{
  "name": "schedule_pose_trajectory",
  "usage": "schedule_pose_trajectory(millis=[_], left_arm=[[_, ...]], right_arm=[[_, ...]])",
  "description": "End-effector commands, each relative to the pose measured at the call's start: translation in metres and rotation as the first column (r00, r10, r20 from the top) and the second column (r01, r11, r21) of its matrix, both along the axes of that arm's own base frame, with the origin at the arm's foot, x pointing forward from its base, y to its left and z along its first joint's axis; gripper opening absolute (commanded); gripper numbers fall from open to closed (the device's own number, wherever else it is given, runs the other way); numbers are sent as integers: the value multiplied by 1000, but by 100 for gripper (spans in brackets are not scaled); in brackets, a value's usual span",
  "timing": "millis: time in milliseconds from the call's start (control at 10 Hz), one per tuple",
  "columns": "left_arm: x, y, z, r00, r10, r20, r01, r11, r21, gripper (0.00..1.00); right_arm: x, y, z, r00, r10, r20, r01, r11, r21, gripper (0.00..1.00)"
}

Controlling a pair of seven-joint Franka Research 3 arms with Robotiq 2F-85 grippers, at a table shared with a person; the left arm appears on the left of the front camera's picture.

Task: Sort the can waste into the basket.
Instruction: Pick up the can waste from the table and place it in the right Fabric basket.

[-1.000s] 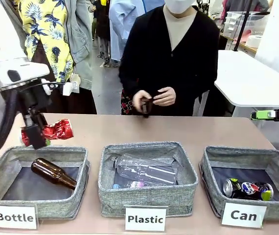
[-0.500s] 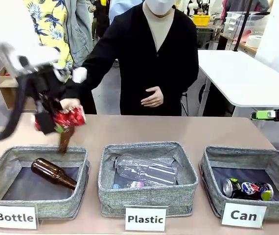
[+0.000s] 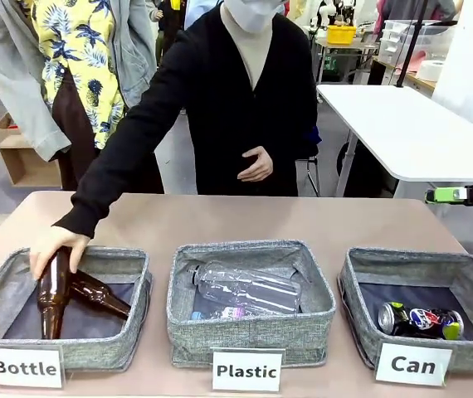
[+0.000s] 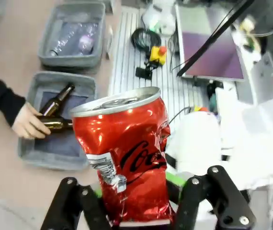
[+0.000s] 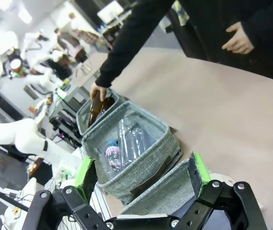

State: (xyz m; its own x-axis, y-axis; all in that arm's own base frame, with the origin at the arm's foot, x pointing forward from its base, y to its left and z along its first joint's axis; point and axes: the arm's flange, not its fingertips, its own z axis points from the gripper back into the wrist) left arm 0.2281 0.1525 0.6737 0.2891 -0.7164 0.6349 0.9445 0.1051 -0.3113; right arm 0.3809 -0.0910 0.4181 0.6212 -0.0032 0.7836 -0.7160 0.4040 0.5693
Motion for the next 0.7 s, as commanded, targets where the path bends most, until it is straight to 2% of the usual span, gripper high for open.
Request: schedule_pose_trajectory(millis=[0, 200, 600], left_arm=[[22, 31, -17, 995, 101, -19, -102, 987, -120, 0], [14, 65, -33, 994, 109, -24, -111, 968, -225, 0], [10, 58, -32, 993, 121, -1, -119, 974, -190, 0]], right_arm=[[2, -1, 5, 1000, 0, -14, -1, 1000, -5, 100], [2, -1, 5, 1000, 0, -14, -1, 1000, -5, 100], [2, -1, 5, 1000, 0, -14, -1, 1000, -5, 100]])
